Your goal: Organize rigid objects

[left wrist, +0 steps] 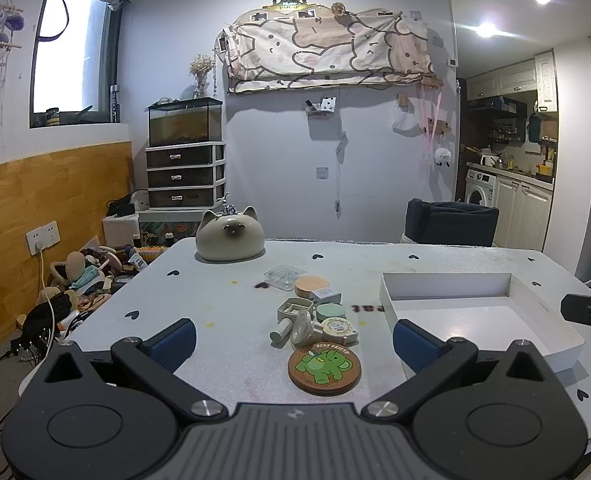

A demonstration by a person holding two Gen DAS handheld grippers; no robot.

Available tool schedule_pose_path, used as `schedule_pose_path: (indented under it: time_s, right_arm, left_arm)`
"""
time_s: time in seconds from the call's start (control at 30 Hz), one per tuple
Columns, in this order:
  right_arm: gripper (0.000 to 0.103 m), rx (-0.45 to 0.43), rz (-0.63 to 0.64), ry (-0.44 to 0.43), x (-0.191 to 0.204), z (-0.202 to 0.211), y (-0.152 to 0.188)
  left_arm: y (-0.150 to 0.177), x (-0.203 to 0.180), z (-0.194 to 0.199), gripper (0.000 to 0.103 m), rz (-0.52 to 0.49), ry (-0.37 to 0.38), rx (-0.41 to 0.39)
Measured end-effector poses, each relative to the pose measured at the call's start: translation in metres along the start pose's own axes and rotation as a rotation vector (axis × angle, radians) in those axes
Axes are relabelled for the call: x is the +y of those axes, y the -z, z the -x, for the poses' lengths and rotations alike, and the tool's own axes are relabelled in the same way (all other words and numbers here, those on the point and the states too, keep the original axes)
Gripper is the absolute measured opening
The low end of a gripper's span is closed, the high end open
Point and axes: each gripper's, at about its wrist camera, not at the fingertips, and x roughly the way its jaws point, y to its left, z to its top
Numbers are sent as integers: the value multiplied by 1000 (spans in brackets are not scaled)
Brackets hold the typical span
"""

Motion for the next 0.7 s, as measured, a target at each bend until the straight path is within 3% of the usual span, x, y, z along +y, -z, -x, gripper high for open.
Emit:
schedule_pose_path:
  time_s: [0.7]
  right_arm:
    - [103, 4, 2, 2, 1, -1, 1]
  left_arm:
    - [0, 0, 0, 103, 3, 1, 2]
